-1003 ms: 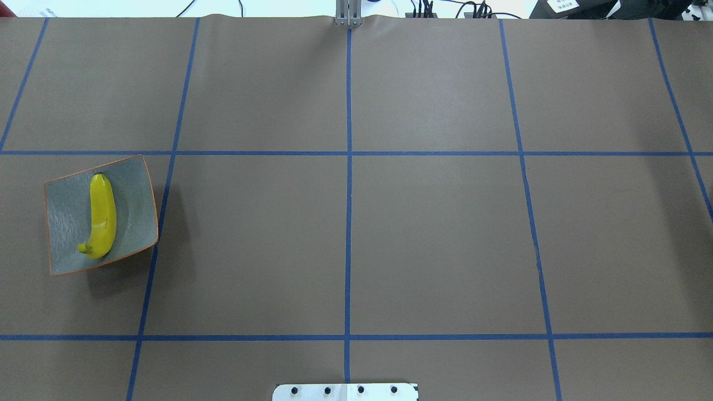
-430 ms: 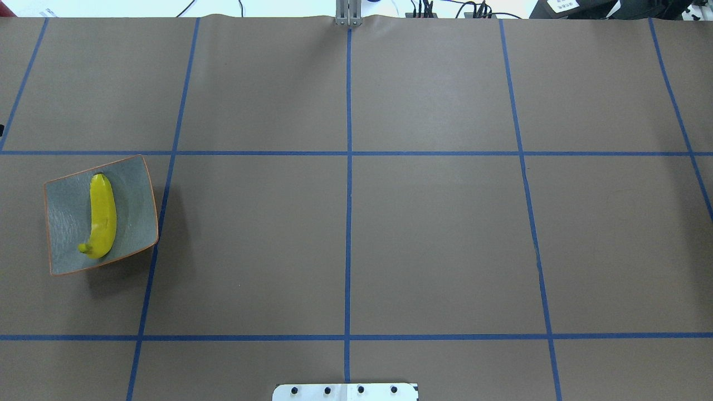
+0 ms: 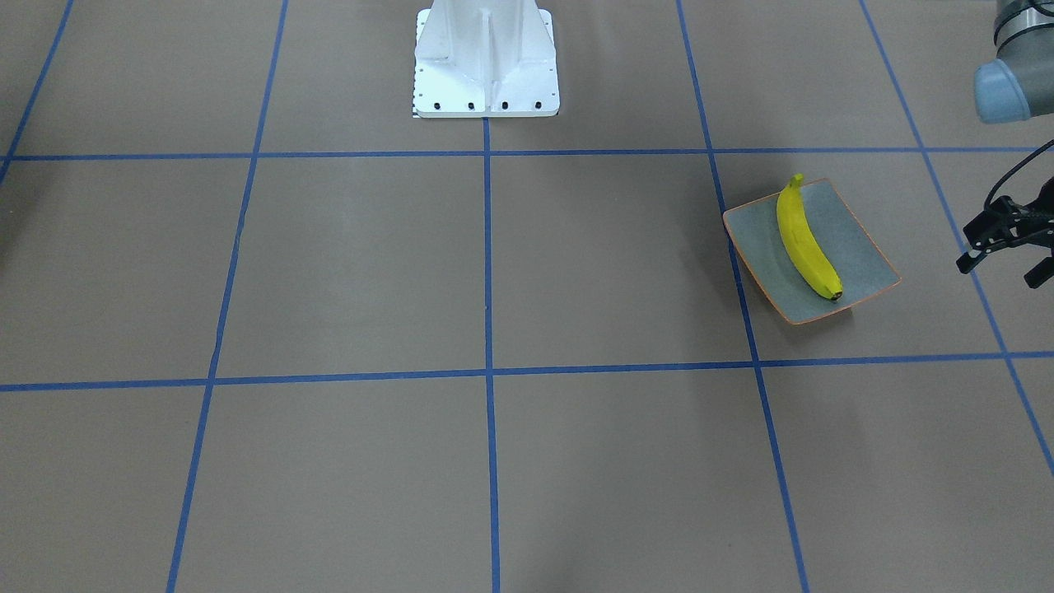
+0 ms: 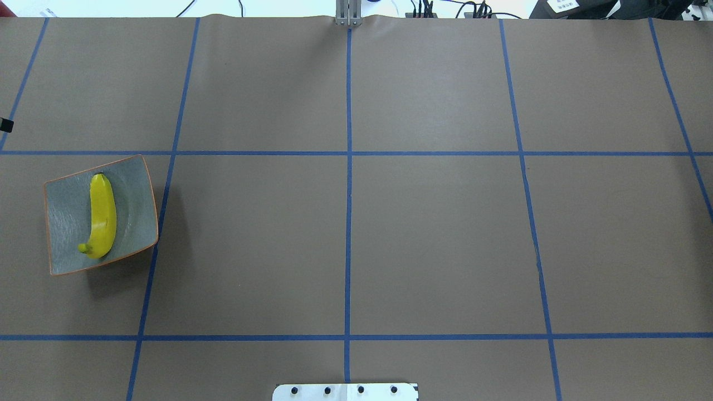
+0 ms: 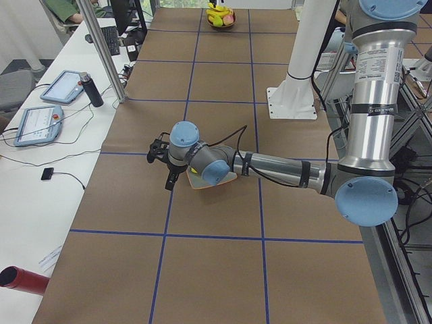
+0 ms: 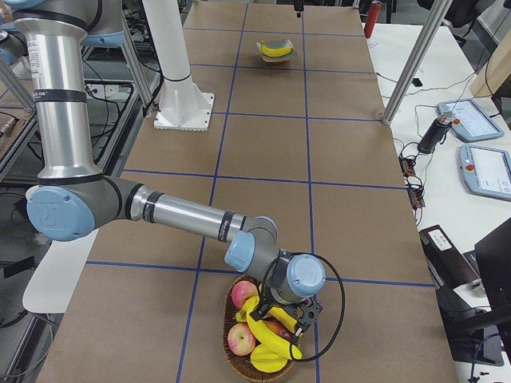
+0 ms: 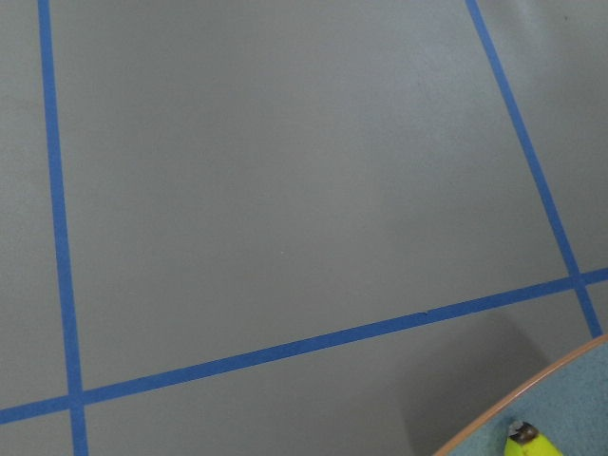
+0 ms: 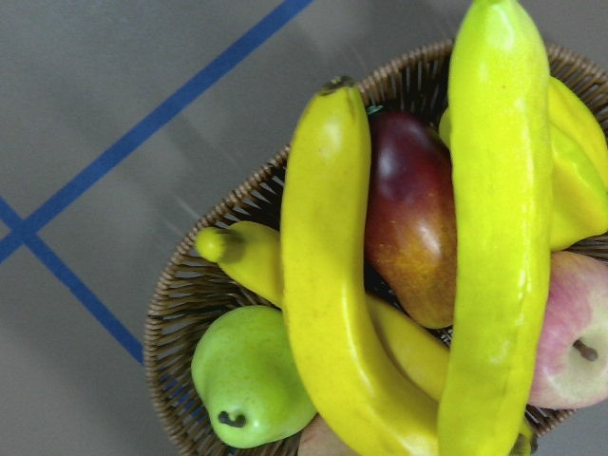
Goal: Transfer all bananas from basket to plate
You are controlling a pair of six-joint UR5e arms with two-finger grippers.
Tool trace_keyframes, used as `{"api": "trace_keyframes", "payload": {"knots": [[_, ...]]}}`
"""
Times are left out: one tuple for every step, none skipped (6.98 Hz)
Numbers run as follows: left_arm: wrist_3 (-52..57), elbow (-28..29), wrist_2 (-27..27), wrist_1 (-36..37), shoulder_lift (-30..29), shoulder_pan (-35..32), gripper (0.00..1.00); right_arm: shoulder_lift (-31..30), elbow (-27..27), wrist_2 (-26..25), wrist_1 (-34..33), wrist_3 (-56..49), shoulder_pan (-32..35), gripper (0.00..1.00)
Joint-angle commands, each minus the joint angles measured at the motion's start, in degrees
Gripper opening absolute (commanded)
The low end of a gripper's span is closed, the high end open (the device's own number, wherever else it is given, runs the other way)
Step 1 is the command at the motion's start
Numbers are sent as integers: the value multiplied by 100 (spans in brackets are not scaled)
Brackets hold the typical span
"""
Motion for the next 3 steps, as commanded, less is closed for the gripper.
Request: {"api": "trace_keyframes", "payload": {"knots": [[-92,11,-8,13,-126,18,100,-59,-47,-115,-6,25,0,99],[-101,-7,-8,4,-135,18,100,-103,-100,-132,64,7,0,99],[-101,2,-8,4,-170,26,100,-156,-300,-202,474,24,0,99]]}}
